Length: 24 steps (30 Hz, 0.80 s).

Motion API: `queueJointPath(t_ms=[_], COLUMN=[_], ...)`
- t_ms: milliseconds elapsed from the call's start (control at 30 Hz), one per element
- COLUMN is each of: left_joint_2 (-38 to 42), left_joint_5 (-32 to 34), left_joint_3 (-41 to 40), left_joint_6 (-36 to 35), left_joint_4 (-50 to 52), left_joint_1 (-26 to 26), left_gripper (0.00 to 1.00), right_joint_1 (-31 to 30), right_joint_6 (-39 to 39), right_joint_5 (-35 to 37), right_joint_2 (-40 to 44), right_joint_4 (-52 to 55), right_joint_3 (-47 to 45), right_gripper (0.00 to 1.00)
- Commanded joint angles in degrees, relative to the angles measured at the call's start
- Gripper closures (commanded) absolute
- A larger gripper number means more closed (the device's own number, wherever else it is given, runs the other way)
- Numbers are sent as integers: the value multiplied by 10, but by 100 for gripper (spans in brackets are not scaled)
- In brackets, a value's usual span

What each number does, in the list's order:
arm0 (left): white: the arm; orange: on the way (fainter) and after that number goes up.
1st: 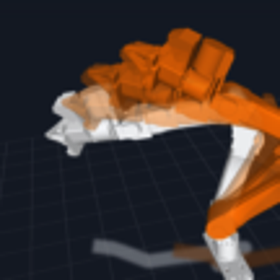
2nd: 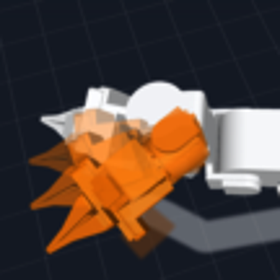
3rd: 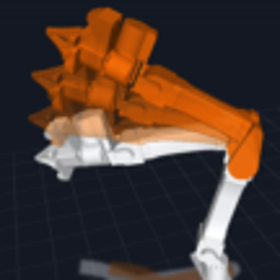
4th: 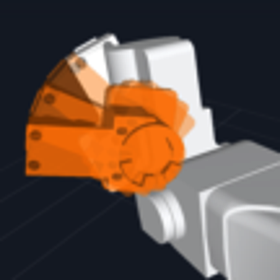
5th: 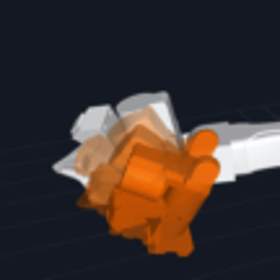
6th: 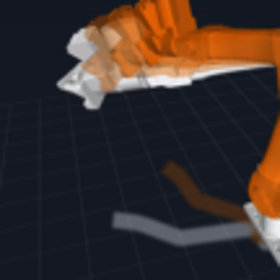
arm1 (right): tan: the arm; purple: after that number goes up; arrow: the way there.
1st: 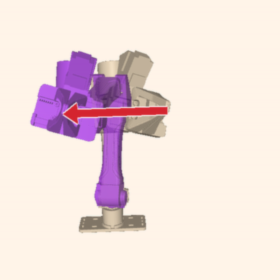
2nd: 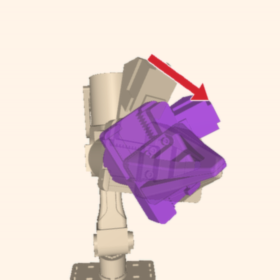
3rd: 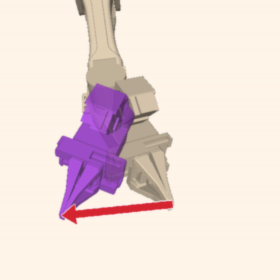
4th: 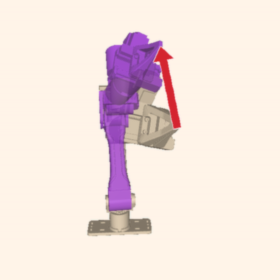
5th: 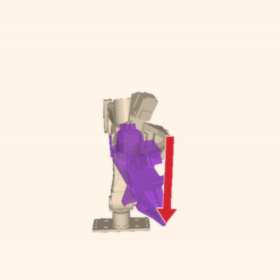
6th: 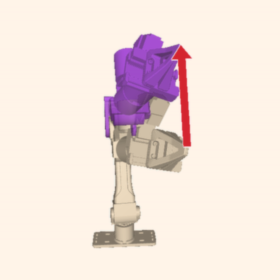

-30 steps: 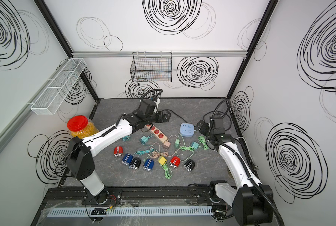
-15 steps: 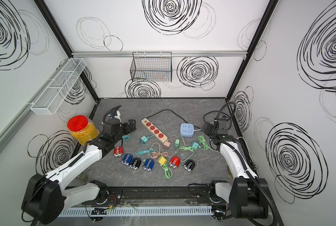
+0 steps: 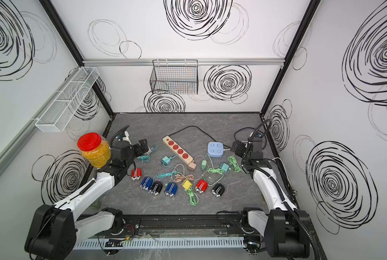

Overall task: Unplug the electric shaver
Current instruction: Reset both arms

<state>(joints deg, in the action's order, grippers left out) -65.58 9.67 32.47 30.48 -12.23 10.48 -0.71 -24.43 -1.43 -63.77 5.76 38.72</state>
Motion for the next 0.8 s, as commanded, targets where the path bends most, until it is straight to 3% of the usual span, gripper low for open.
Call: queueJointPath(t_ms=[0,167,433,767], left_joint_2=[-1,-1,9,-18], left_joint_5=[10,23,86,109], left_joint_3=[-3,-4,-63,-94], left_joint_6=[-26,-48,-125,-195], left_joint_4=[-49,-55,-145,-243], left_joint_1=[-5,-5,-5,-8], left_gripper=[1,1,1,1], right_joint_1=[0,-1,0,10], right_joint_6=[15,20,66,123], right_joint_5=[-15,-18,44,113], right_joint_2=[6,-18,-41,-18], right_joint_4=[-36,-50,-87,-176], right_joint_3=[2,11,-8,-63], right_gripper=[0,0,0,0])
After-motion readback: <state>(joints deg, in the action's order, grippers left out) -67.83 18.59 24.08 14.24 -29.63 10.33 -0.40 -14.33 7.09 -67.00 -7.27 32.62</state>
